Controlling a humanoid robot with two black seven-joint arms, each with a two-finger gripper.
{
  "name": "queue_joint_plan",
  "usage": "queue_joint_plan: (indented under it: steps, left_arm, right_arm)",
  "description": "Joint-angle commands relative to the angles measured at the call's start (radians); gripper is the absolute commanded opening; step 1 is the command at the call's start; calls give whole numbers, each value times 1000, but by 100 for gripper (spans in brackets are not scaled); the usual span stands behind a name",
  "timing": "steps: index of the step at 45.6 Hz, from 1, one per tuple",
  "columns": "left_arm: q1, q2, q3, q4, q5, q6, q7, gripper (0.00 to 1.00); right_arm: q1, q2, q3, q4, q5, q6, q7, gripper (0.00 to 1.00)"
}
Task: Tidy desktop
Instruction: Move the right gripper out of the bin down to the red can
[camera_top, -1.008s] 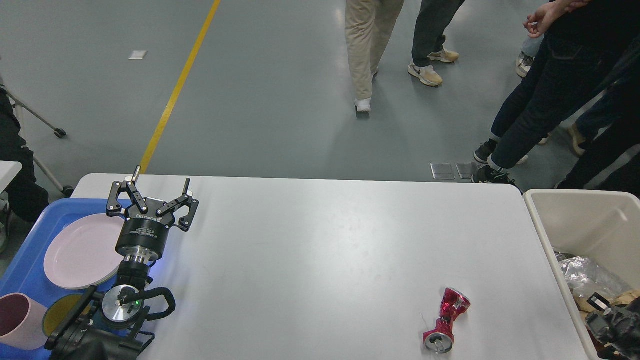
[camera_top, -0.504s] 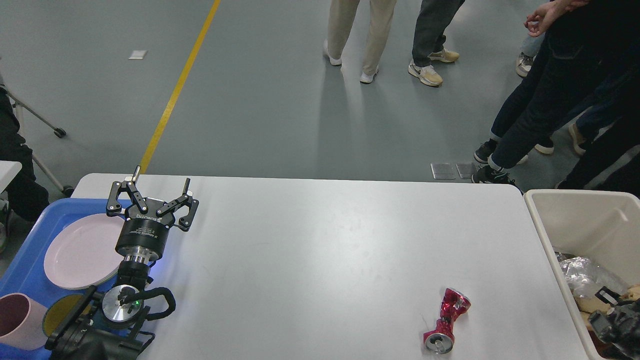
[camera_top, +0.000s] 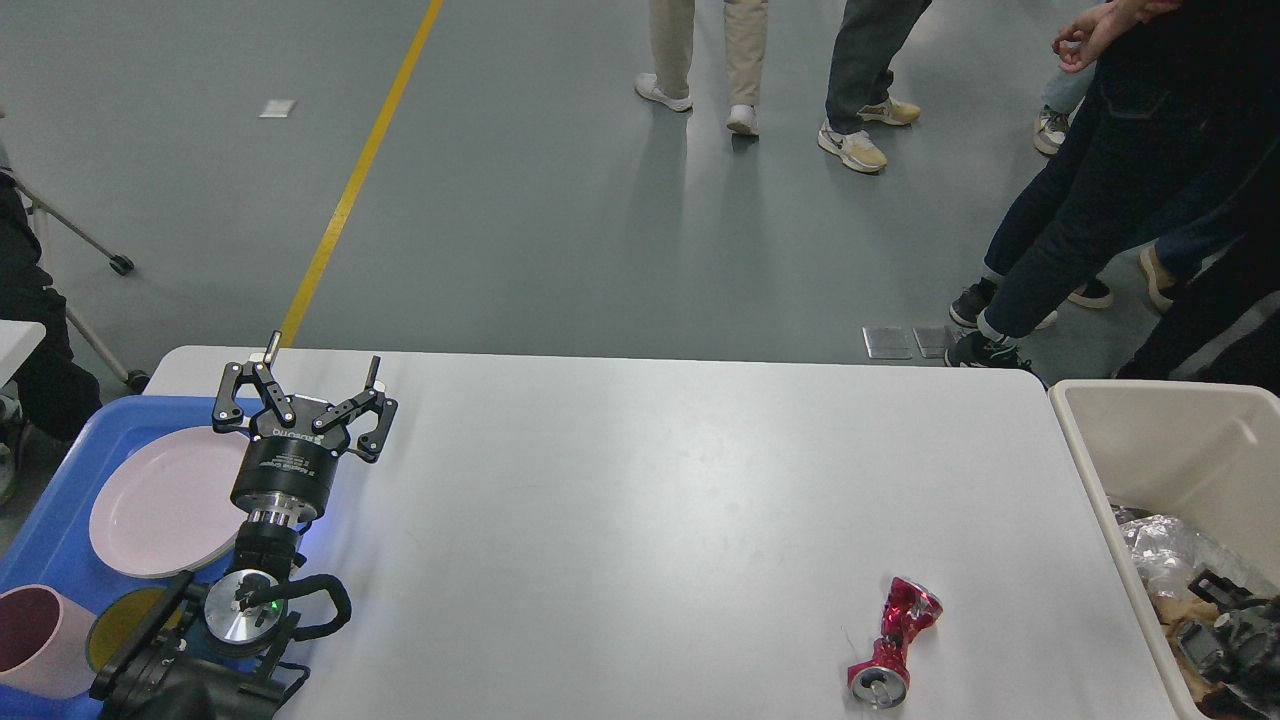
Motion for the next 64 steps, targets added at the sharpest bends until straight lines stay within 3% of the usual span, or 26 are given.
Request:
queue_joint_plan:
  steps: [1,6,16,22,29,41,49,53,64]
  left_arm:
    - [0,0,0,0,0,0,0,97]
    - [0,0,0,0,0,0,0,97]
    - [0,0,0,0,0,0,0,97]
    - [0,0,0,2,0,0,0,97]
    - [0,0,0,0,0,0,0,97]
    - [0,0,0,0,0,0,0,97]
    - [0,0,0,0,0,0,0,97]
    - [0,0,0,0,0,0,0,97]
    - [0,0,0,0,0,0,0,97]
  right_arm:
    - [25,-4,-1,1,0,22,-2,100]
    - [82,-52,-10,18,-5,89,-2,100]
    - [349,-153,-22,122,-57,473,-11,100]
    - [635,-193,-85,356,-169,637,-80,100]
    - [1031,-196,-200,720,-201,755,-153,100]
    - [1553,-132,-335,1237,-175,813,-156,100]
    - [1833,-104,-471,1600,-3,798,-147,99]
    - [1880,-98,-496,1693,15,784,-134,90]
    - [1888,-95,-521,1705,21,737,-127,92]
